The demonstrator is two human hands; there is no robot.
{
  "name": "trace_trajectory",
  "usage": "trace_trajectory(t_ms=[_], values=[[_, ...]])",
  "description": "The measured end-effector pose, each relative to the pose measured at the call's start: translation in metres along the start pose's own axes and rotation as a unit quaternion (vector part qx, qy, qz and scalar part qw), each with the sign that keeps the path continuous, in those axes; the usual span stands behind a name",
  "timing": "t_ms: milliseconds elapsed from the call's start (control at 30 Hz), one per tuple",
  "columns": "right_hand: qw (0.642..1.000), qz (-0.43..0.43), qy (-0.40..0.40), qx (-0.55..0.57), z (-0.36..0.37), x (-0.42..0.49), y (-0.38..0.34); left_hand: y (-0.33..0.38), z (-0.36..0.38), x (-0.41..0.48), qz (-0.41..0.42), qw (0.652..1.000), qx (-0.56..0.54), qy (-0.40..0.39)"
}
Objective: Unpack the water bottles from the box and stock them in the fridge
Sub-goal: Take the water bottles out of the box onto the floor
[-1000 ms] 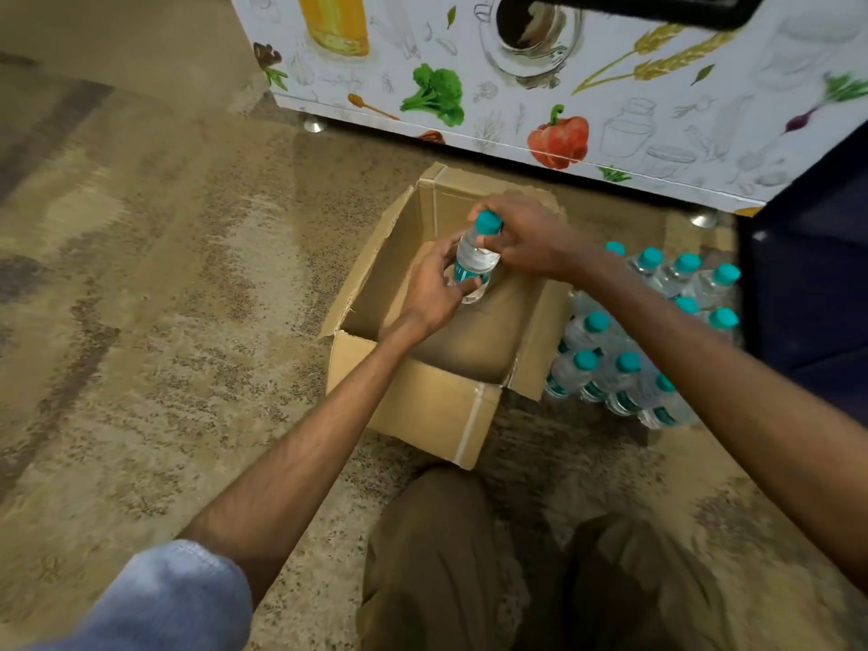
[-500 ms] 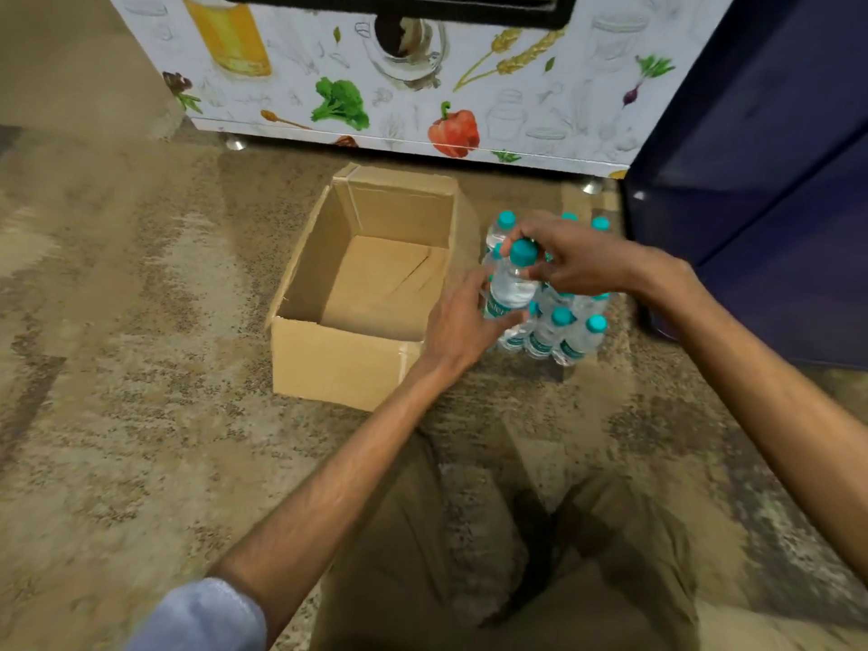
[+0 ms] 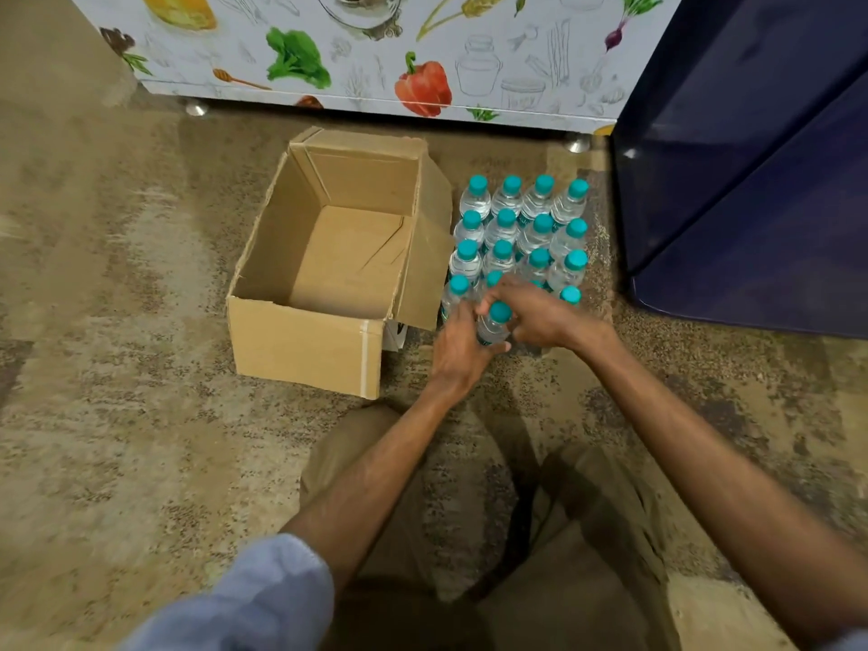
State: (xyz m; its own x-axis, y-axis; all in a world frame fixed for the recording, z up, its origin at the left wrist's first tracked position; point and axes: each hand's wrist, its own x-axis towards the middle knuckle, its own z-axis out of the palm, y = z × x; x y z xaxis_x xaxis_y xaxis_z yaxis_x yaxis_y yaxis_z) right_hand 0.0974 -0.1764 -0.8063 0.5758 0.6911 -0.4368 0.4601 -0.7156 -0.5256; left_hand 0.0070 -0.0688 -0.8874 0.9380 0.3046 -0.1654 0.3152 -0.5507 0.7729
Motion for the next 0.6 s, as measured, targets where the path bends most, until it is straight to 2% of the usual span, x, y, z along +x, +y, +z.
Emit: trace_trajectory(t_ms=[267, 600], values=[[0.999, -0.021, 0.046, 0.01, 0.032, 0.0, 0.017, -0.028, 0.023, 0.002, -0.036, 0.996, -0.08, -0.031], [0.991, -0.011, 0.136, 0.002, 0.047, 0.006, 0.029, -0.024, 0.022, 0.002, -0.029, 0.994, -0.103, -0.021]])
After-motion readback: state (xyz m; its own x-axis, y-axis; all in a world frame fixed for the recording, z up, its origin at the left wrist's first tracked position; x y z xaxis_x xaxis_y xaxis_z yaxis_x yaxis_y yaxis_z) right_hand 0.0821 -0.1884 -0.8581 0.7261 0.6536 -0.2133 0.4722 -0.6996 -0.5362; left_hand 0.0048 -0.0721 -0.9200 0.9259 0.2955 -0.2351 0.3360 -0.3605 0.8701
